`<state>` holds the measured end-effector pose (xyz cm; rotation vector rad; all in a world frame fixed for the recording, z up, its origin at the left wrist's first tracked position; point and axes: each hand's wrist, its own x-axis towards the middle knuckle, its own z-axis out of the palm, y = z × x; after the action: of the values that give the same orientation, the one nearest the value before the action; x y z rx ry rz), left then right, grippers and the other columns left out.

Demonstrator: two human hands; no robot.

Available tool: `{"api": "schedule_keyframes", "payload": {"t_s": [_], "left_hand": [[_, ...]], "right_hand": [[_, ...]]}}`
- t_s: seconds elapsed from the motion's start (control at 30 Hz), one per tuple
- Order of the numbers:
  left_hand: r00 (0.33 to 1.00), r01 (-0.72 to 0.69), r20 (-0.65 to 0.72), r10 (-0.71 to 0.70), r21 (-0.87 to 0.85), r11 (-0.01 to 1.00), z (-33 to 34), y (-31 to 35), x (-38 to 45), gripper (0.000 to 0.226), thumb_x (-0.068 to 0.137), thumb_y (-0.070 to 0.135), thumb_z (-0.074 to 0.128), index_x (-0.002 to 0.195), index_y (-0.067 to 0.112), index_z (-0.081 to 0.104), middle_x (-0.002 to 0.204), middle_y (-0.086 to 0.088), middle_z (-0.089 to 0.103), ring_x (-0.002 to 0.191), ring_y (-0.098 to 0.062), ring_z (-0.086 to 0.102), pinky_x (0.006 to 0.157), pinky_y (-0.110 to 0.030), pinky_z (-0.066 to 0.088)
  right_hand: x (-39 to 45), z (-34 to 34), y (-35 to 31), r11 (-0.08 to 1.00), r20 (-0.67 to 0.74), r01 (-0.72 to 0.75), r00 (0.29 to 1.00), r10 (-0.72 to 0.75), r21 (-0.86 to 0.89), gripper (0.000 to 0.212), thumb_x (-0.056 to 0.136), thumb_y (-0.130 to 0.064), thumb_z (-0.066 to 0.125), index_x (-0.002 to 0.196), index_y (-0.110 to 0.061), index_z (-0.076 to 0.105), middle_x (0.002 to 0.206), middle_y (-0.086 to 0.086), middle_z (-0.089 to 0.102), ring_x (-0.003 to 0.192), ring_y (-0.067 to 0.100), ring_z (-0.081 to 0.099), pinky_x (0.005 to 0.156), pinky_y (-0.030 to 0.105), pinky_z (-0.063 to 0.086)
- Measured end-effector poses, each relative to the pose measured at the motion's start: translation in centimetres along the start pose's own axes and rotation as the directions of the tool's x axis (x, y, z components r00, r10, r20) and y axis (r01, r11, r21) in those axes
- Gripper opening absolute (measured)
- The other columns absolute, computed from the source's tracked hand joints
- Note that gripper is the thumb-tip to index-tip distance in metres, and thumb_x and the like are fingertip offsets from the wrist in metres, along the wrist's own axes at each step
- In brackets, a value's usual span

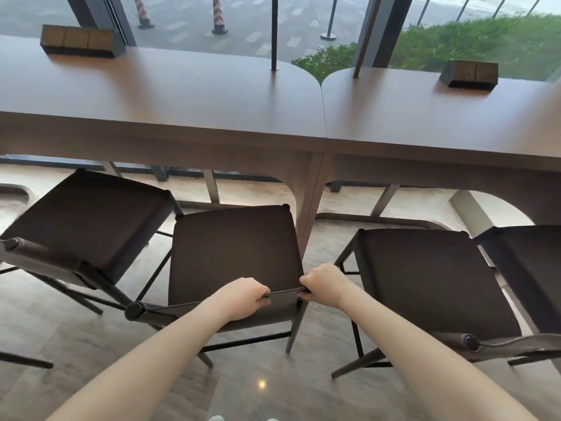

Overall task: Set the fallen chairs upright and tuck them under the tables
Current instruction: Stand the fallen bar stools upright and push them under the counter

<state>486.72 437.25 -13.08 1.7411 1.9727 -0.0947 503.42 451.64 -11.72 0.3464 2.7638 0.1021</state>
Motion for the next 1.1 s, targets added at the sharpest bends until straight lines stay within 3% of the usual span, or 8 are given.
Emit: {"api": "schedule_keyframes", "payload": {"t_s": [0.13,0.27,0.4,0.5,0.73,0.87,0.97,1.1], "left_hand": [[0.999,0.007,-0.035,-0.005,0.043,0.999,-0.1,0.4,0.0,0.025,0.096,0.04,0.048,0.101,0.02,0.063,0.096,-0.003,0.068,0.091,-0.024,0.062,0.071,-0.031,0.043],[0.995,0.021,-0.1,-0.019,0.019,1.0,-0.5,-0.2,-1.4,0.037,0.087,0.047,0.055,0.118,0.028,0.059,0.107,0.007,0.065,0.1,-0.016,0.06,0.08,-0.031,0.049],[0.978,0.093,-0.19,-0.088,0.017,0.996,-0.5,-2.5,-4.8,0.046,0.081,0.045,0.058,0.124,0.029,0.057,0.112,0.008,0.061,0.105,-0.013,0.057,0.085,-0.032,0.049],[0.966,0.194,-0.18,-0.184,0.041,0.98,-0.3,-4.8,-8.0,0.042,0.081,0.042,0.058,0.121,0.028,0.057,0.11,0.006,0.06,0.107,-0.015,0.056,0.083,-0.031,0.048],[0.937,0.343,-0.139,-0.32,0.207,0.916,0.2,-10.3,-11.8,0.024,0.087,0.04,0.052,0.1,0.021,0.06,0.101,0.002,0.063,0.1,-0.02,0.06,0.078,-0.033,0.048],[0.951,0.308,-0.092,-0.294,0.29,0.906,0.2,-12.5,-11.4,0.035,0.092,0.05,0.049,0.097,0.018,0.063,0.101,-0.002,0.066,0.096,-0.024,0.062,0.073,-0.031,0.043],[0.981,0.19,-0.045,-0.188,0.4,0.897,-0.4,-13.9,-10.8,0.037,0.097,0.045,0.042,0.099,0.015,0.063,0.101,-0.006,0.067,0.095,-0.029,0.063,0.07,-0.032,0.041],[0.988,0.145,-0.011,-0.154,0.421,0.895,-1.9,-16.3,-9.8,0.038,0.099,0.044,0.04,0.102,0.014,0.064,0.102,-0.008,0.067,0.094,-0.031,0.064,0.075,-0.035,0.045]], "right_hand": [[0.7,-0.5,-0.8,0.996,0.073,-0.086,0.993,0.087,-0.018,0.038,0.095,-0.045,0.046,0.107,-0.013,0.062,0.105,0.006,0.063,0.094,0.03,0.063,0.066,0.032,0.04],[1.9,-1.1,-2.4,0.991,0.179,-0.13,0.976,0.125,0.016,0.041,0.089,-0.054,0.052,0.104,-0.017,0.062,0.094,0.002,0.061,0.082,0.023,0.054,0.065,0.031,0.036],[3.7,-1.9,-5.7,0.969,0.077,-0.033,0.997,0.014,0.246,0.027,0.089,-0.042,0.056,0.1,-0.018,0.062,0.095,0.001,0.063,0.085,0.023,0.058,0.065,0.03,0.04],[5.1,-2.8,-9.0,0.936,0.004,0.06,0.998,-0.065,0.347,0.018,0.092,-0.031,0.052,0.096,-0.017,0.063,0.097,0.003,0.066,0.093,0.025,0.06,0.068,0.031,0.042],[8.3,-3.9,-13.7,0.933,-0.052,0.113,0.994,-0.101,0.342,0.017,0.094,-0.022,0.051,0.097,-0.012,0.063,0.1,0.007,0.067,0.093,0.03,0.062,0.076,0.036,0.048],[9.5,-3.9,-14.6,0.947,-0.05,0.068,0.997,-0.055,0.314,0.023,0.097,-0.029,0.051,0.103,-0.013,0.067,0.099,0.007,0.069,0.09,0.029,0.064,0.071,0.031,0.044],[10.0,-3.8,-14.7,0.954,-0.054,0.032,0.998,-0.017,0.297,0.025,0.097,-0.03,0.05,0.1,-0.013,0.068,0.097,0.007,0.069,0.087,0.03,0.064,0.07,0.031,0.044],[11.6,-4.5,-15.4,0.962,-0.066,0.014,0.998,0.005,0.272,0.026,0.098,-0.027,0.046,0.095,-0.01,0.066,0.096,0.009,0.069,0.087,0.032,0.064,0.072,0.034,0.046]]}}
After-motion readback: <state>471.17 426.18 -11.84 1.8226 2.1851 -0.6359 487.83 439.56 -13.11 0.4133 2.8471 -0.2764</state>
